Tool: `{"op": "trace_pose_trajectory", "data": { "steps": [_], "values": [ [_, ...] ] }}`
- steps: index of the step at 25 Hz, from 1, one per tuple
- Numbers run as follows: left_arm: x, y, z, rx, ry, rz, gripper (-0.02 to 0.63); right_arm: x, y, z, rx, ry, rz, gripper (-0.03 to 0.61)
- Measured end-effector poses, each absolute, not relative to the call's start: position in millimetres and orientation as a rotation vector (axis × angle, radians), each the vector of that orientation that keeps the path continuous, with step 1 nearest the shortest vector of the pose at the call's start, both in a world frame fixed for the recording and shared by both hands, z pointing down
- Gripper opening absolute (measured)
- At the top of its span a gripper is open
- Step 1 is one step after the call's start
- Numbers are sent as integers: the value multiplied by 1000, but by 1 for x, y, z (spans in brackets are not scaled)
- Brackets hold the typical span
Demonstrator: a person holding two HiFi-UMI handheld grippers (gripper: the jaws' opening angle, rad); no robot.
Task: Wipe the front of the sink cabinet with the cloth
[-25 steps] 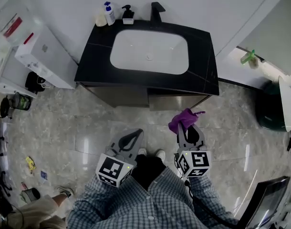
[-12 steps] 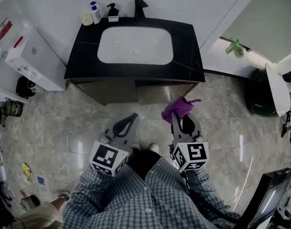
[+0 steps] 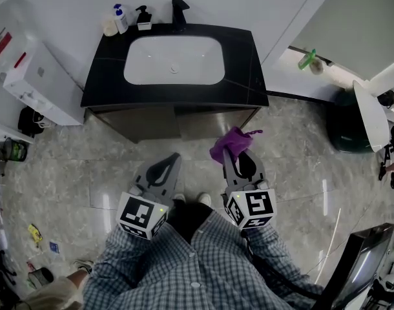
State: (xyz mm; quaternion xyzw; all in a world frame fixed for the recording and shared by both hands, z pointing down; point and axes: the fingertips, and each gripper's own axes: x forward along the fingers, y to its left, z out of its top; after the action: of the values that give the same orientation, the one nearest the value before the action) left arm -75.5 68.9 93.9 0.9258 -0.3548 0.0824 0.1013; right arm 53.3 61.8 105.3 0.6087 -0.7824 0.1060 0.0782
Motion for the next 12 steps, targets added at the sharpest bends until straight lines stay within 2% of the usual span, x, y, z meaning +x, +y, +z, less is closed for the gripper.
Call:
{"op": "trace_pose_trajectory", "data": {
  "steps": [12],
  "values": [
    [-68,72,95,2734,-1052,247,11,54,69,109,1801,-2352,329,89]
  ]
}}
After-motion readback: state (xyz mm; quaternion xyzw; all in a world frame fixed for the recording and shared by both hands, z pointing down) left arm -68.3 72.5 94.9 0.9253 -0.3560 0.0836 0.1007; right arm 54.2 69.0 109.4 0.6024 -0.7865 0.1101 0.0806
